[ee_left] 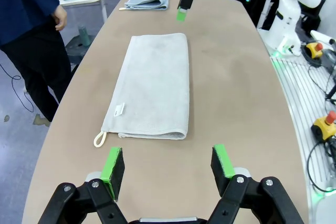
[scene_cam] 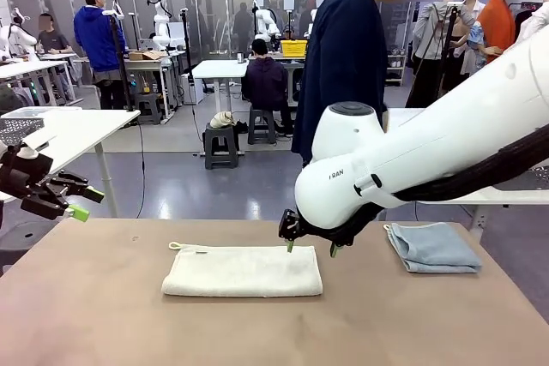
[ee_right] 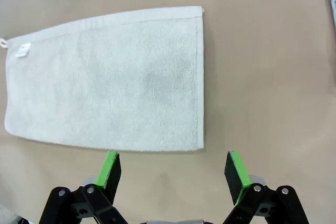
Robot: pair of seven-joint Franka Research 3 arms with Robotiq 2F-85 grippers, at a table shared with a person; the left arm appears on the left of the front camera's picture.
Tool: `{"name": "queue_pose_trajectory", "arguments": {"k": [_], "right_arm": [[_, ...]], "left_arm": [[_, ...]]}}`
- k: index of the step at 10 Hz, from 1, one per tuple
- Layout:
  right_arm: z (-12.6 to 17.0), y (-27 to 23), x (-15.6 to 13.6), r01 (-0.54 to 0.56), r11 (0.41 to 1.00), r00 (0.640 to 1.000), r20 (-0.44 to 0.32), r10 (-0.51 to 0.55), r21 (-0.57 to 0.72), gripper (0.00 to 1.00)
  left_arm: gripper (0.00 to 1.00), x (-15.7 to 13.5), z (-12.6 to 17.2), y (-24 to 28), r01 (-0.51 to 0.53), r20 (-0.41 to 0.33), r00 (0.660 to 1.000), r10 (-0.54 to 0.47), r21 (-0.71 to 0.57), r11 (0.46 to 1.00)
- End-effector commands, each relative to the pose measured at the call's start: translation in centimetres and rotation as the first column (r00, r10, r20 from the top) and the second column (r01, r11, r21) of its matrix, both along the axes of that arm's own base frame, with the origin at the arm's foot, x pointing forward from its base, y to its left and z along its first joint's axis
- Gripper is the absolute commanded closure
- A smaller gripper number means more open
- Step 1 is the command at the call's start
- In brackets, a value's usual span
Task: Fold the towels and place them in the basket.
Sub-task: When a person lays out a Towel with hook on the table, fold it in half twice.
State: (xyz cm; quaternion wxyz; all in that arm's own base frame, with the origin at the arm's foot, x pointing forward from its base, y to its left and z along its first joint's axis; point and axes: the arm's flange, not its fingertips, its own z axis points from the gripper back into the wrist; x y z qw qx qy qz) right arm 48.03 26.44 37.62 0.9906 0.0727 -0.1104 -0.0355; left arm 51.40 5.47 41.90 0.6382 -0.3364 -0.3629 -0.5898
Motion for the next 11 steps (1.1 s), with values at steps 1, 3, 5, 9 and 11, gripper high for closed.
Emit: {"name": "queue_pose_trajectory", "arguments": {"k": [1, 3, 5, 9, 11], "right_arm": [[-1.7, -1.2, 1.2, -0.049, 0.997, 0.999, -0.002, 0.05, 0.066, 0.0], [-3.1, -2.5, 3.3, -0.052, 0.994, 0.998, -0.04, 0.056, 0.099, 0.0], [-4.2, -2.8, 4.4, -0.011, 0.995, 0.998, -0.066, 0.017, 0.096, 0.0], [-6.4, -3.0, 5.7, -0.007, 0.992, 0.998, -0.068, 0.015, 0.123, 0.0], [-7.3, -2.8, 6.3, -0.006, 0.991, 0.997, -0.08, 0.017, 0.136, 0.0]], "left_arm": [[0.15, -0.1, 0.1, 0.0, 0.009, 0.005, 1.0, -0.009, 0.004, 1.0], [0.15, -0.1, 0.1, 0.0, 0.009, 0.005, 1.0, -0.009, 0.004, 1.0], [0.15, -0.1, 0.1, 0.0, 0.009, 0.005, 1.0, -0.009, 0.004, 1.0], [0.15, -0.1, 0.1, 0.0, 0.009, 0.005, 1.0, -0.009, 0.004, 1.0], [0.15, -0.1, 0.1, 0.0, 0.009, 0.005, 1.0, -0.009, 0.004, 1.0]]}}
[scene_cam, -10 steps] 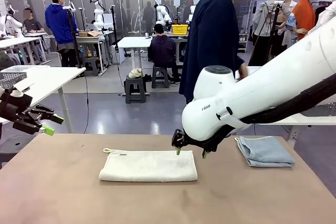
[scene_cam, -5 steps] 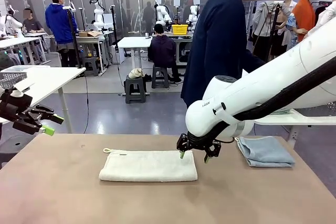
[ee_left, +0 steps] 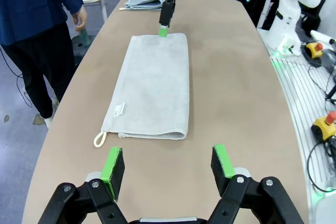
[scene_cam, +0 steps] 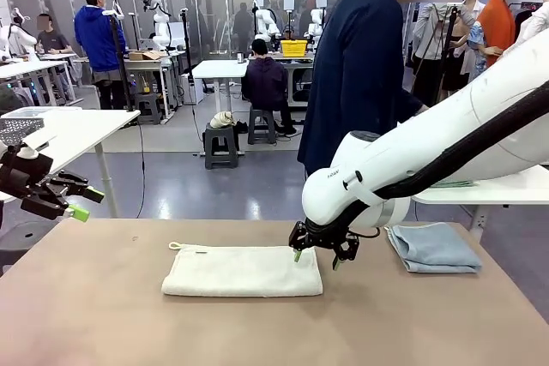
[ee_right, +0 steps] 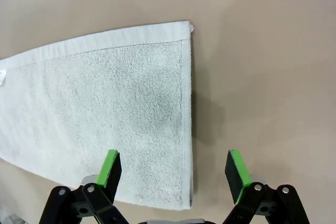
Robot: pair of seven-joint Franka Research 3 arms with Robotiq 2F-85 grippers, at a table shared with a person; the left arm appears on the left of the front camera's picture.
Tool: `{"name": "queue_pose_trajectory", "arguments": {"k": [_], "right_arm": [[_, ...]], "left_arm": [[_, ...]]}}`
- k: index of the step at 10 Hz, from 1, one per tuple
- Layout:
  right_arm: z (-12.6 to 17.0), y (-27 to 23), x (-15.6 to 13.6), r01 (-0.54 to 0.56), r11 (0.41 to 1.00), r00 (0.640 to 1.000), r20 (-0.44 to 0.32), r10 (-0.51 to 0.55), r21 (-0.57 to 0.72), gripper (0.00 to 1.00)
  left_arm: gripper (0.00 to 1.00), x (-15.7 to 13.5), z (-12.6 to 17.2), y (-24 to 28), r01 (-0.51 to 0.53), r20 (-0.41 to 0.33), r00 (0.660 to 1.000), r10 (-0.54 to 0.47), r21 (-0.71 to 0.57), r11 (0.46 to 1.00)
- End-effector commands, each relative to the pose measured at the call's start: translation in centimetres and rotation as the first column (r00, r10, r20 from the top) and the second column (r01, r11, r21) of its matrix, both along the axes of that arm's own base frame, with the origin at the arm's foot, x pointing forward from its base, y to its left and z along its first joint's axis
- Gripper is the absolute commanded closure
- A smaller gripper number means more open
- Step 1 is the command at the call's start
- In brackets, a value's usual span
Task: Fold the towels and place them in the basket.
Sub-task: When a person lays out a Towel with hook on the table, fold it in half twice.
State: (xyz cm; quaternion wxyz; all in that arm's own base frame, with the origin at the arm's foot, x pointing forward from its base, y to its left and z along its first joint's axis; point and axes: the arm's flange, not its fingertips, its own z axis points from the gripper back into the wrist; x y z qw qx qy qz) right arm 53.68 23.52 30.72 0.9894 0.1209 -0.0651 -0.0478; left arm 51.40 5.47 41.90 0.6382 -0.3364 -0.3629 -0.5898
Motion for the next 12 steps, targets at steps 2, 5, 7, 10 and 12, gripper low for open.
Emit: {"name": "queue_pose_trajectory", "arguments": {"k": [2, 5, 7, 10, 12], "right_arm": [[-1.0, 0.4, 1.0, -0.021, 0.999, 1.0, 0.006, 0.021, 0.026, 0.0], [-1.8, 0.8, 1.2, -0.04, 0.998, 0.999, -0.004, 0.04, 0.054, 0.0], [-2.1, 0.8, 1.4, -0.031, 0.998, 0.999, -0.013, 0.031, 0.049, 0.19], [-2.3, 0.9, 1.4, -0.022, 0.999, 1.0, -0.014, 0.022, 0.027, 0.19], [-2.3, 0.9, 1.4, -0.021, 0.999, 1.0, -0.02, 0.021, 0.025, 0.38]], "left_arm": [[0.15, -0.1, 0.1, 0.0, 0.009, 0.005, 1.0, -0.009, 0.004, 1.0], [0.15, -0.1, 0.1, 0.0, 0.009, 0.005, 1.0, -0.009, 0.004, 1.0], [0.15, -0.1, 0.1, 0.0, 0.009, 0.005, 1.0, -0.009, 0.004, 1.0], [0.15, -0.1, 0.1, 0.0, 0.009, 0.005, 1.0, -0.009, 0.004, 1.0], [0.15, -0.1, 0.1, 0.0, 0.009, 0.005, 1.0, -0.009, 0.004, 1.0]]}}
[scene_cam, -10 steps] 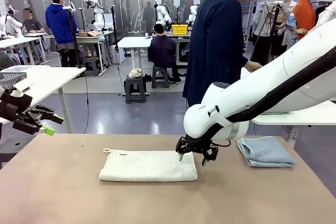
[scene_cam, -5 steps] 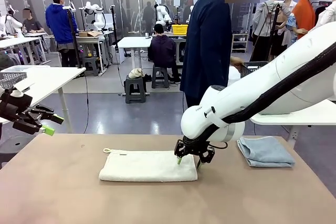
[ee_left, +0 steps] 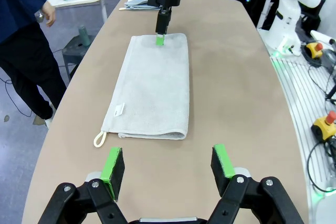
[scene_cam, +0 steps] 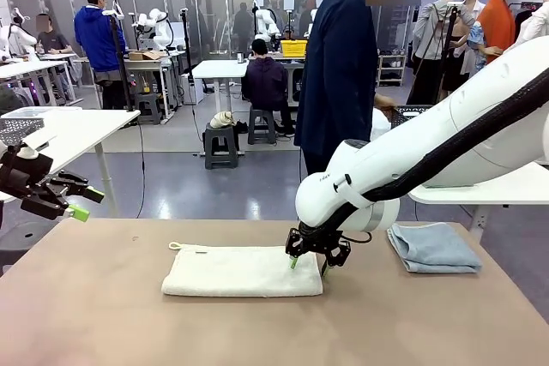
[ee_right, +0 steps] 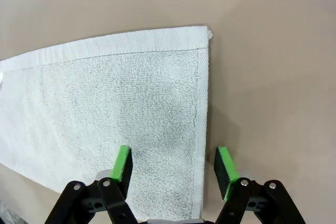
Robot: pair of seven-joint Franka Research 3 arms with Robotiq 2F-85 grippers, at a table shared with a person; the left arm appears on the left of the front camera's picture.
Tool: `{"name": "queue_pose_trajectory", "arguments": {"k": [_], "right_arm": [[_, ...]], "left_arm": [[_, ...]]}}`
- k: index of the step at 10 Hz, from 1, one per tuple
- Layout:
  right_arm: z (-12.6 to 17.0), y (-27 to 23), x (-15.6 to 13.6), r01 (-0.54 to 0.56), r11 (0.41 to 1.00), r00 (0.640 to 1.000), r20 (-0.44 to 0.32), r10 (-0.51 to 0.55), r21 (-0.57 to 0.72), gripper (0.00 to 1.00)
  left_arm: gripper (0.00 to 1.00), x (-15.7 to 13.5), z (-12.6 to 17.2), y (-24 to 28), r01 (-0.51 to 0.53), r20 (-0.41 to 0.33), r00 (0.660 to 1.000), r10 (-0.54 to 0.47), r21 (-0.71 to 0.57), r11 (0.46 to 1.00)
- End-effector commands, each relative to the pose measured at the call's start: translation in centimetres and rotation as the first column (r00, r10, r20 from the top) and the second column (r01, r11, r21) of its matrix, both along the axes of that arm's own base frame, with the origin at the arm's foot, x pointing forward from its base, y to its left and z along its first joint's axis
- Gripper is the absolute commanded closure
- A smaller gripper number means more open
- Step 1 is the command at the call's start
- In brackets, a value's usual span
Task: Fold the towels and place them in the basket.
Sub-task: When a person lays out a Towel with hook on the table, fold it in half twice.
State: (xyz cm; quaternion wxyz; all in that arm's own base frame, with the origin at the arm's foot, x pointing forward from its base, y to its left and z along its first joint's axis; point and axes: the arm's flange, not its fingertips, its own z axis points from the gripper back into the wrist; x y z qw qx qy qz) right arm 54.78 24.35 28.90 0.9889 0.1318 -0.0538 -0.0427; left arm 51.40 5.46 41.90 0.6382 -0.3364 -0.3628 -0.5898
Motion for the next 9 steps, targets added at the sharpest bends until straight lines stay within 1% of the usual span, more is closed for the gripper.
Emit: {"name": "queue_pose_trajectory", "arguments": {"k": [1, 4, 5, 6, 7, 8, 9], "right_arm": [[-0.56, 0.13, 0.31, -0.002, 1.0, 1.0, -0.005, 0.002, 0.001, 0.38], [-0.61, 0.29, 0.27, 0.016, 1.0, 1.0, -0.018, -0.016, -0.015, 0.38], [-0.51, 0.33, 0.22, 0.02, 1.0, 1.0, -0.021, -0.02, -0.02, 0.57], [-0.43, 0.38, 0.17, 0.025, 0.999, 0.999, -0.024, -0.025, -0.026, 0.57], [-0.39, 0.41, 0.17, 0.029, 0.999, 0.999, -0.028, -0.03, -0.03, 0.76], [-0.38, 0.41, 0.1, 0.031, 0.999, 0.999, -0.03, -0.032, -0.034, 0.61], [-0.33, 0.37, 0.01, 0.036, 0.999, 0.999, -0.032, -0.037, -0.037, 0.95]], "left_arm": [[0.15, -0.11, 0.12, 0.02, 0.008, 0.005, 1.0, -0.009, 0.004, 1.0], [0.15, -0.11, 0.12, 0.02, 0.008, 0.005, 1.0, -0.009, 0.004, 1.0], [0.15, -0.11, 0.12, 0.02, 0.008, 0.005, 1.0, -0.009, 0.004, 1.0], [0.15, -0.11, 0.12, 0.02, 0.008, 0.005, 1.0, -0.009, 0.004, 1.0], [0.15, -0.11, 0.12, 0.02, 0.008, 0.005, 1.0, -0.009, 0.004, 1.0], [0.15, -0.11, 0.12, 0.02, 0.008, 0.005, 1.0, -0.009, 0.004, 1.0], [0.15, -0.11, 0.12, 0.02, 0.008, 0.005, 1.0, -0.009, 0.004, 1.0]]}}
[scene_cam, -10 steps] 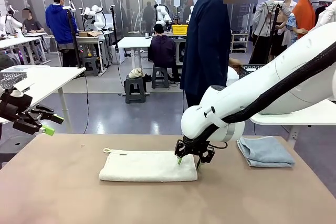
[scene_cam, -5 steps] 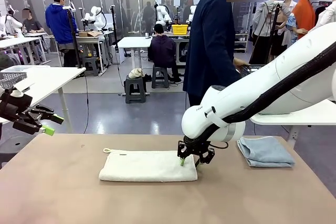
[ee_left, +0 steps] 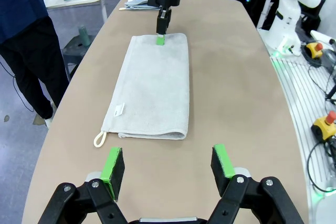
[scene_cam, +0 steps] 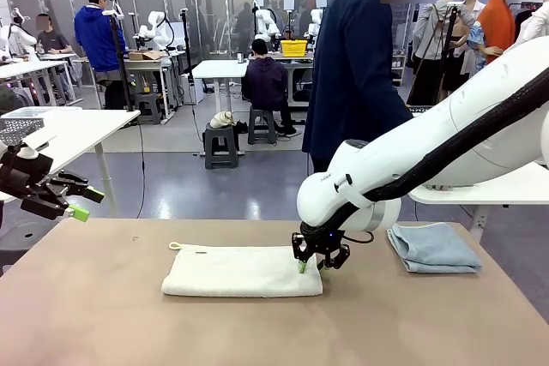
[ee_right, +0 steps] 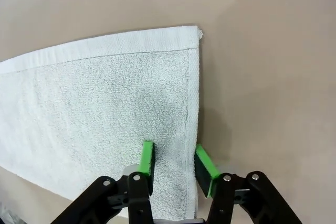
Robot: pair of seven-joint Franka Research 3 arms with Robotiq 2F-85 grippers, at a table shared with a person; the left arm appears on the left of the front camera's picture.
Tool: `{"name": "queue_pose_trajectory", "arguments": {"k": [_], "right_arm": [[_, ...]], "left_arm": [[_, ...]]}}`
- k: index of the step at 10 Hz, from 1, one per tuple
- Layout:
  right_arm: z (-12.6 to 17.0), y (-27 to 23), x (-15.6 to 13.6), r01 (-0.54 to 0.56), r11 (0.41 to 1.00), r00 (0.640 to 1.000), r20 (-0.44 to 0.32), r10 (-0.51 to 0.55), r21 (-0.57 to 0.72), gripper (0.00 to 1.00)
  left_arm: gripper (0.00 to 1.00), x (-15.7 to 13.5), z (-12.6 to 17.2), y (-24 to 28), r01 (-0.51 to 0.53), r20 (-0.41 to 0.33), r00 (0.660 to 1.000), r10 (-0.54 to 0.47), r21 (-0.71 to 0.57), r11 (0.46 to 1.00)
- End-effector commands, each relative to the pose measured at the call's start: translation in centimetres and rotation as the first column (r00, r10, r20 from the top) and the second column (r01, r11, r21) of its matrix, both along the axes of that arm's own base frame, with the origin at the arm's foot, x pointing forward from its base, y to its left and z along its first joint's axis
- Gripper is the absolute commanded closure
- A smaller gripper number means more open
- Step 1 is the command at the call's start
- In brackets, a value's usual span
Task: Fold the towels and place them in the basket.
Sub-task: When a person lays out a Towel with hook on the table, fold it in half twice.
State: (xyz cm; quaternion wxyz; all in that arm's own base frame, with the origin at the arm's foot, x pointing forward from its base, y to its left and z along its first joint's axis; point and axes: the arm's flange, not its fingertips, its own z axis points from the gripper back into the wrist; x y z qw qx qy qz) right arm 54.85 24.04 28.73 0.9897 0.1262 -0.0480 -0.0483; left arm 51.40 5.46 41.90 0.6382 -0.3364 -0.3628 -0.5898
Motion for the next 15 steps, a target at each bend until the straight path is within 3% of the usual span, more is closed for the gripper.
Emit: {"name": "queue_pose_trajectory", "arguments": {"k": [1, 2, 3, 4, 7, 10, 15], "right_arm": [[0.0, 0.7, -0.2, 0.027, 0.999, 0.999, -0.019, -0.028, -0.033, 0.8], [0.4, 1.1, -0.4, 0.023, 0.998, 1.0, -0.019, -0.024, -0.053, 1.0], [1.0, 1.5, -0.5, 0.028, 0.996, 0.999, -0.018, -0.03, -0.083, 0.95], [1.2, 1.8, -0.5, 0.027, 0.995, 0.999, -0.025, -0.029, -0.092, 1.0], [1.2, 2.1, -0.4, 0.022, 0.994, 0.999, -0.042, -0.027, -0.108, 1.0], [2.3, 0.5, -0.1, -0.079, 0.994, 0.997, 0.006, 0.08, -0.069, 1.0], [6.8, -2.1, -0.1, -0.112, 0.987, 0.992, 0.041, 0.117, -0.111, 1.0]], "left_arm": [[0.15, -0.1, 0.1, 0.0, 0.008, 0.005, 1.0, -0.009, 0.004, 1.0], [0.15, -0.1, 0.1, 0.0, 0.008, 0.005, 1.0, -0.009, 0.004, 1.0], [0.15, -0.1, 0.1, 0.0, 0.008, 0.005, 1.0, -0.009, 0.004, 1.0], [0.15, -0.1, 0.1, 0.0, 0.008, 0.005, 1.0, -0.009, 0.004, 1.0], [0.15, -0.1, 0.1, 0.0, 0.008, 0.005, 1.0, -0.009, 0.004, 1.0], [0.15, -0.1, 0.1, 0.0, 0.008, 0.005, 1.0, -0.009, 0.004, 1.0], [0.15, -0.1, 0.1, 0.0, 0.008, 0.005, 1.0, -0.009, 0.004, 1.0]]}}
